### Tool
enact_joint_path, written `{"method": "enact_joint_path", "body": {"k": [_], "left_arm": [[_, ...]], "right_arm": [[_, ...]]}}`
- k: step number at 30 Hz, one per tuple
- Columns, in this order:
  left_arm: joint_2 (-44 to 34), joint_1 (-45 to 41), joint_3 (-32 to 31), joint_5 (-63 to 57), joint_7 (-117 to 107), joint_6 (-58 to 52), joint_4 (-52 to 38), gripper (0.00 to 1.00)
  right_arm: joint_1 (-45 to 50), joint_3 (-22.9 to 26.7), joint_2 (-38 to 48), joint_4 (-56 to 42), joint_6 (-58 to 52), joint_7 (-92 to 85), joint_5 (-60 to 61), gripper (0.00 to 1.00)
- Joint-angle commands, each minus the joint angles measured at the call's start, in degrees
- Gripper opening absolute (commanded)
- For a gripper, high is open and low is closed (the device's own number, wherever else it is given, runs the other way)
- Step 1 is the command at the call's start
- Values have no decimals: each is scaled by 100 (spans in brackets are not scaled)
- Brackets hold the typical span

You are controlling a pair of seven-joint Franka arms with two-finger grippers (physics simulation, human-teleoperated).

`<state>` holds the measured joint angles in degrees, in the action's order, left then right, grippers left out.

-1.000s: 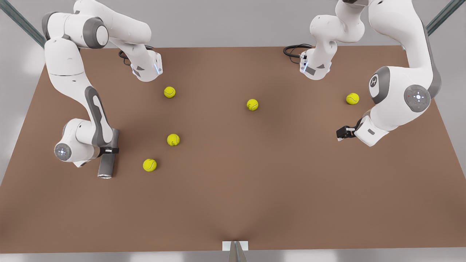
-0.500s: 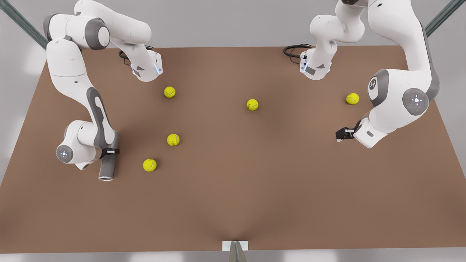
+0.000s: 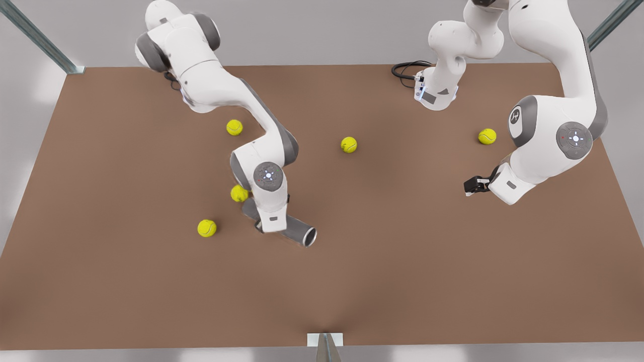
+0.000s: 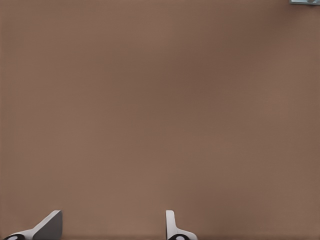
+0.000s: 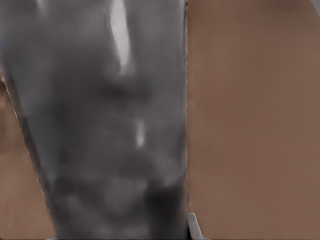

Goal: Put the tennis tube upright

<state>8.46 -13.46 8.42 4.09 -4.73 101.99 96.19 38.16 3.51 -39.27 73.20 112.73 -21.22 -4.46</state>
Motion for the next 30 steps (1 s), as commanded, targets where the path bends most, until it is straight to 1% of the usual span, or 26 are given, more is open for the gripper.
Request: {"method": "enact_joint_path", "body": {"k": [1,3,6,8,9,10,11,13,22,24,25,26,30], "left_arm": [[6,1,2,-5,-10,5,-4,100],[6,1,2,-5,-10,14,-4,100],[33,1,2,-5,-1,14,-4,100],[33,1,2,-5,-1,14,-4,100],[33,1,2,-5,-10,14,-4,100],[33,1,2,4,-10,14,-4,100],[33,1,2,-5,-10,14,-4,100],[41,1,2,4,-1,23,-4,100],[50,1,2,-5,-1,49,-4,100],[50,1,2,4,-1,49,-4,100],[50,1,2,4,-1,49,-4,100],[50,1,2,-5,-1,49,-4,100],[50,1,2,4,-1,49,-4,100]], "right_arm": [[367,-9,-379,-614,12,-1701,-46,65],[771,-9,-740,-737,935,-1710,-64,65],[1211,-9,-1214,-913,1568,-1763,-64,65],[1229,-9,-1267,-843,1524,-1974,15,65],[1229,0,-1267,-755,1489,-1457,665,65],[1220,9,-1276,-702,1498,-727,815,65],[1220,9,-1285,-667,1489,-401,841,65],[1211,9,-1390,-650,1524,-313,1342,66],[1326,18,-1786,-650,1551,-295,1342,67],[1334,18,-1786,-658,1551,-295,1342,71],[1352,18,-1786,-658,1551,-295,1342,95],[1361,18,-1786,-658,1559,-295,1342,100],[1370,18,-1751,-658,1551,-313,1360,100]]}}
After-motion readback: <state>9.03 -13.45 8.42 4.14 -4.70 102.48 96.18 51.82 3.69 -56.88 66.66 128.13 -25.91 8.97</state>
